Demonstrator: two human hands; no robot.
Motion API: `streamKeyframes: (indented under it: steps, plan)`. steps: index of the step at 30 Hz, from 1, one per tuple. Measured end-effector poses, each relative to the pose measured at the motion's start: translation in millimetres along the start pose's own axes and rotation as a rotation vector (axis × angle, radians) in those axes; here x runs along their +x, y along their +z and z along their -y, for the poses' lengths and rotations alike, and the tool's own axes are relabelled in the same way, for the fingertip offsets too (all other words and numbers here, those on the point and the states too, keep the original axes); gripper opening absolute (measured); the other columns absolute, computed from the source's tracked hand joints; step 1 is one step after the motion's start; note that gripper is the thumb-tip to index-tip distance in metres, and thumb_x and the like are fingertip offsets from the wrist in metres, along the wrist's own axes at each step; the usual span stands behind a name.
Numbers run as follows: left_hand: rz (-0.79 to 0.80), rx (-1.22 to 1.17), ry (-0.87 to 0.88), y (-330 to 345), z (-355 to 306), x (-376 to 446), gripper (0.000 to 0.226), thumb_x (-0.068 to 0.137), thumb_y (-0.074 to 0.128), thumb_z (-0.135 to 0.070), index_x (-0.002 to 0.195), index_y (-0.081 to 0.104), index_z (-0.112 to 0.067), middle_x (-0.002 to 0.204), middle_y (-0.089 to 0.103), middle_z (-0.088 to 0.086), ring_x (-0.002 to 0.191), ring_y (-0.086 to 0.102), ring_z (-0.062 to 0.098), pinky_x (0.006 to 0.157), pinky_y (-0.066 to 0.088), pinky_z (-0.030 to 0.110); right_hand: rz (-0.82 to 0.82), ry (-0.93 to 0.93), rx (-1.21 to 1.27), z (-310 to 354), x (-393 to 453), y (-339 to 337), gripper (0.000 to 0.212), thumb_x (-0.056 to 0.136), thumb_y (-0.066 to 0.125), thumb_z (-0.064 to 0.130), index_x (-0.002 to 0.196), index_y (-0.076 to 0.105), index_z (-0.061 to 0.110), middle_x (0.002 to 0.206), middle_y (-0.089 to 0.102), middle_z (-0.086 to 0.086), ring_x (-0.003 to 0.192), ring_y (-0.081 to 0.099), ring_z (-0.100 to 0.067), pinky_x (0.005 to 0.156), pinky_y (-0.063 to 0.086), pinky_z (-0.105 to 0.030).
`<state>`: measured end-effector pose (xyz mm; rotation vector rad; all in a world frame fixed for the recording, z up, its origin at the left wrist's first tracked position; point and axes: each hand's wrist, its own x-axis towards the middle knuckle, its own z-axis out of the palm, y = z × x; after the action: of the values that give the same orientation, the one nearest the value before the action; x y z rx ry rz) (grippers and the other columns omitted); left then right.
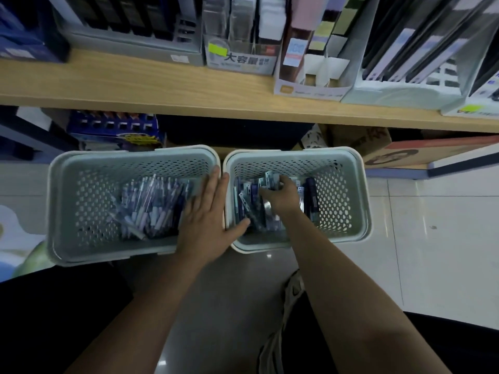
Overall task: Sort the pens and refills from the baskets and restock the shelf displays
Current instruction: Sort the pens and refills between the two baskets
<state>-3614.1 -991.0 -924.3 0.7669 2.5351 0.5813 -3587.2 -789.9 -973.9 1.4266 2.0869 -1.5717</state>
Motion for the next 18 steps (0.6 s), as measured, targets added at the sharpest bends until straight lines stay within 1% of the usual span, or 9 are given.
streamKeyframes:
  steps: [2,4,7,9,11,13,15,16,18]
  plan:
    - [0.002,-0.004,0.007,-0.1,0.1,-0.4,0.099,0.083,0.026,-0.079,0.161,-0.01,-0.028,0.162,-0.031,-0.016,0.154,-0.017,0.013,0.121,0.012,0.051,-0.025,0.008,0.002,1.2,-2.5,-1.2,0.043,0.082,0.08,0.02,0.118,0.058,0.011,0.09,0.065,0.005,0.078,0.063,-0.009,0.059,0.05,-0.012]
    - [0.013,0.0,0.0,-0.9,0.8,-0.9,0.098,0.083,0.026,-0.078,0.16,-0.011,-0.029,0.162,-0.03,-0.016,0.154,-0.015,0.014,0.121,0.012,0.05,-0.049,0.004,0.001,-0.3,-6.1,-3.7,0.047,0.081,0.082,0.025,0.121,0.061,0.012,0.104,0.07,0.0,0.093,0.068,-0.018,0.074,0.056,-0.024]
    - [0.023,0.003,0.0,-6.5,-0.6,-0.7,0.093,0.088,0.031,-0.075,0.16,-0.01,-0.033,0.162,-0.03,-0.017,0.154,-0.016,0.012,0.121,0.008,0.048,-0.051,0.024,0.006,3.9,-20.5,-8.9,0.053,0.084,0.079,0.03,0.127,0.056,0.009,0.114,0.066,-0.001,0.1,0.065,-0.02,0.073,0.049,-0.025]
    - [0.04,-0.007,0.0,-13.3,0.2,-0.1,0.087,0.094,0.038,-0.067,0.16,-0.008,-0.034,0.162,-0.027,-0.018,0.153,-0.018,0.009,0.122,0.002,0.044,-0.075,0.029,0.01,10.9,-34.7,-11.1,0.06,0.086,0.076,0.034,0.135,0.052,0.008,0.126,0.061,-0.004,0.114,0.061,-0.025,0.082,0.045,-0.027]
    - [0.028,-0.027,-0.002,-21.4,5.8,-3.2,0.079,0.098,0.039,-0.062,0.161,0.001,-0.032,0.166,-0.017,-0.016,0.153,-0.014,0.007,0.122,-0.001,0.042,-0.138,-0.026,0.016,25.8,-55.0,-11.9,0.062,0.09,0.071,0.031,0.142,0.047,0.008,0.137,0.057,-0.008,0.124,0.056,-0.026,0.089,0.04,-0.027]
    - [-0.015,-0.043,-0.025,-31.1,17.1,-13.1,0.076,0.097,0.036,-0.063,0.161,0.016,-0.028,0.169,0.001,-0.008,0.155,-0.002,0.013,0.123,0.004,0.044,-0.212,-0.135,0.016,42.2,-76.0,-10.4,0.05,0.092,0.068,0.025,0.136,0.054,0.01,0.13,0.061,-0.007,0.113,0.06,-0.022,0.085,0.041,-0.021]
    - [-0.075,-0.054,-0.09,-42.8,34.9,-28.7,0.082,0.087,0.028,-0.064,0.157,0.03,-0.022,0.167,0.018,0.001,0.154,0.015,0.022,0.122,0.015,0.05,-0.257,-0.252,0.046,62.2,-98.5,-3.5,0.033,0.09,0.068,0.019,0.122,0.063,0.01,0.104,0.068,-0.001,0.093,0.064,-0.013,0.072,0.043,-0.009]
    - [-0.11,-0.048,-0.121,-48.1,45.8,-37.7,0.084,0.083,0.028,-0.062,0.155,0.035,-0.019,0.165,0.024,0.005,0.152,0.022,0.027,0.12,0.02,0.053,-0.263,-0.308,0.055,71.9,-108.8,3.3,0.025,0.089,0.068,0.016,0.113,0.066,0.011,0.091,0.067,0.004,0.082,0.063,-0.008,0.068,0.044,-0.009]
    - [-0.202,-0.018,-0.164,-58.1,69.6,-54.6,0.081,0.082,0.035,-0.056,0.151,0.041,-0.013,0.161,0.033,0.013,0.148,0.029,0.034,0.114,0.03,0.058,-0.259,-0.367,0.033,86.9,-125.6,23.6,0.012,0.087,0.069,0.015,0.098,0.069,0.013,0.078,0.065,0.008,0.072,0.061,-0.006,0.073,0.047,-0.022]
